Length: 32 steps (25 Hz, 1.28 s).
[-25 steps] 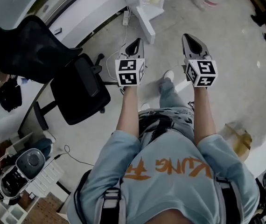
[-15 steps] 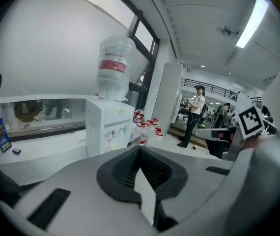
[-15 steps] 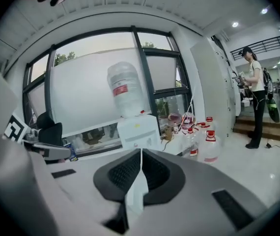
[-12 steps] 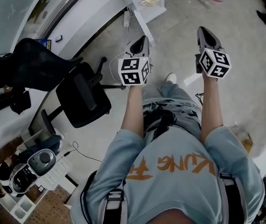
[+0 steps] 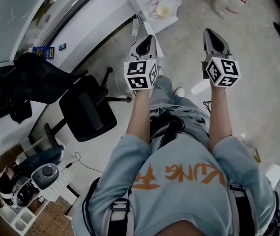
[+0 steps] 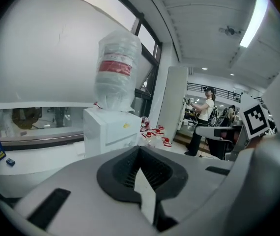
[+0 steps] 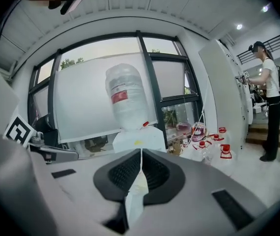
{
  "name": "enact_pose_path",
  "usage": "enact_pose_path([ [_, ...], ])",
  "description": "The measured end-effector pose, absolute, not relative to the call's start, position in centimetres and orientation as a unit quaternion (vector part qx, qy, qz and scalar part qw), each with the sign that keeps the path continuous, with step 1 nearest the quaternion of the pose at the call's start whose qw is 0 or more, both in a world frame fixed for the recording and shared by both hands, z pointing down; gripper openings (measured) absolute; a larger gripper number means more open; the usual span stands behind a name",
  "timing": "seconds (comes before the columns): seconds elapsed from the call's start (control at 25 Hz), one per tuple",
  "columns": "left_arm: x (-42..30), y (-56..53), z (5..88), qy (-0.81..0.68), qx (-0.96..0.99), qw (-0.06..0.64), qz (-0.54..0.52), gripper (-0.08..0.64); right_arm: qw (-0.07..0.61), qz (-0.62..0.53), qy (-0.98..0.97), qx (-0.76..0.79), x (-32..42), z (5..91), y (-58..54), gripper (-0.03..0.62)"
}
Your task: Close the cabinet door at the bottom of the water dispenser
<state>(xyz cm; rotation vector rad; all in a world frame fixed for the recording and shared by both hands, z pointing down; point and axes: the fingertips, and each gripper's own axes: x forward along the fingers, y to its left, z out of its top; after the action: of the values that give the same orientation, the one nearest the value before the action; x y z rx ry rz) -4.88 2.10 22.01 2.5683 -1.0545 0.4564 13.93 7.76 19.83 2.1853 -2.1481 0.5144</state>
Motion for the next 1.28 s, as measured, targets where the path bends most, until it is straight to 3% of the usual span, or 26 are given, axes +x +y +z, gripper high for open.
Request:
enact_pose_path([
  [0.2, -1.6, -4.2, 21.4, -0.344, 0.913, 0.157, 0.156, 0.02, 0.008, 0.162, -0.674, 0.721, 17.2, 18.7, 1.5, 0.029],
  [0.56, -7.2, -9.3, 26.8, -0.388, 0.876, 0.226, 0.175, 0.02, 0.061, 0.215, -0.719, 0.658, 9.0, 23.8, -5.2, 0.029],
  [0.8, -8.7, -10.9, 29.5, -0.439, 0.844, 0.256, 0.172, 0.02, 0.089, 0.235, -0.742, 0.621, 8.5, 26.6, -7.6, 0.029],
  [1.28, -7.4, -5.4, 39.8, -0.535, 0.762, 0.339, 0.135, 0.02, 0.183, 0.258, -0.817, 0.482, 5.9, 36.2, -7.3, 0.031],
])
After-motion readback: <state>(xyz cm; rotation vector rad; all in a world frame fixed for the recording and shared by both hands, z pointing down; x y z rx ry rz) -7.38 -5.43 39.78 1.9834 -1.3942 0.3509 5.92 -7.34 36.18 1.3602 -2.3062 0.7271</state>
